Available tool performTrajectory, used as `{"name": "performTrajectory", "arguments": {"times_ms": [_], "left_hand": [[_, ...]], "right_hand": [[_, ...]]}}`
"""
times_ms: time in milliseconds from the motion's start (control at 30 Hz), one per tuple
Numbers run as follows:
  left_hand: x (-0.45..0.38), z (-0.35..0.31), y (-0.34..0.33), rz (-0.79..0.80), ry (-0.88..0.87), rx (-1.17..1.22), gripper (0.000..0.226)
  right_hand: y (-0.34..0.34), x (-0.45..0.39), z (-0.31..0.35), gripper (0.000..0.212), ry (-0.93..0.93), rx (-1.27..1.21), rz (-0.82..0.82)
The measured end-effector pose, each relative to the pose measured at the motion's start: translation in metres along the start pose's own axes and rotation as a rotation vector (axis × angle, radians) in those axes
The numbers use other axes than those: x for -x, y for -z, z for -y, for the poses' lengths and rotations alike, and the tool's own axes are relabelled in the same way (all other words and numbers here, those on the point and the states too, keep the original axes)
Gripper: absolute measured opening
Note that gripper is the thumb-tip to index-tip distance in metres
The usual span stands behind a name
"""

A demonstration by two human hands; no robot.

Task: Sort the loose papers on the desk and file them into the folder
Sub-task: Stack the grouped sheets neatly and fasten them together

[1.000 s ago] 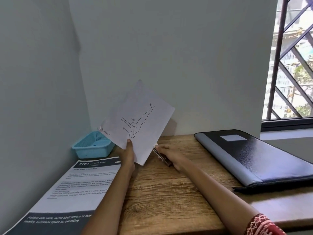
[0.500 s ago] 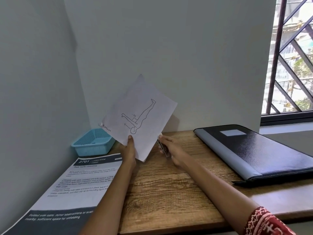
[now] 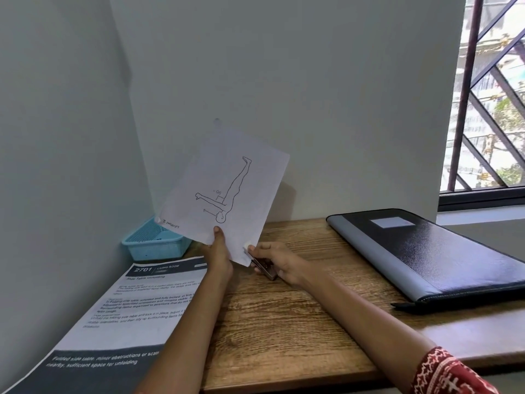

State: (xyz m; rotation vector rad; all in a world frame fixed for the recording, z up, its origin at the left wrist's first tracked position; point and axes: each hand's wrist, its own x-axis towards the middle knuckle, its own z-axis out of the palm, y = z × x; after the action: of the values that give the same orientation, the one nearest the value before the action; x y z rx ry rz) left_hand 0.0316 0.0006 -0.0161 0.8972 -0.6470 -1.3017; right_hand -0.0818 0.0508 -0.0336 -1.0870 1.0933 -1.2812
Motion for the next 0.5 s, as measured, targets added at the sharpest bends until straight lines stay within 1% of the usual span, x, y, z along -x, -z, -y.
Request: {"name": "performTrajectory", "arguments": {"times_ms": [100,233,367,500], "left_hand": [[-0.0025,0.0001,0.0002,-0.009,0.049,0.059,0.045],[-0.0026,-0.0023,0.0015,-0.006,0.060,0.112,0.044],[0.0014,-0.0047,0.0011,-0.003,0.070,0.128,0.044],[0.0011,-0.0050,0.0021,0.003,0.114,0.121,0.046]], "right_hand": [[-0.0006,0.0010,-0.0004,0.010,0.004,0.006,0.014],[-0.0022,0.0020,-0.0003,0.010,-0.002,0.014,0.031],[-0.0031,0.0037,0.0000,0.008,0.003,0.005,0.044],[-0.0034,0.0031,-0.0008,0.012,0.008,0.001,0.048]]}}
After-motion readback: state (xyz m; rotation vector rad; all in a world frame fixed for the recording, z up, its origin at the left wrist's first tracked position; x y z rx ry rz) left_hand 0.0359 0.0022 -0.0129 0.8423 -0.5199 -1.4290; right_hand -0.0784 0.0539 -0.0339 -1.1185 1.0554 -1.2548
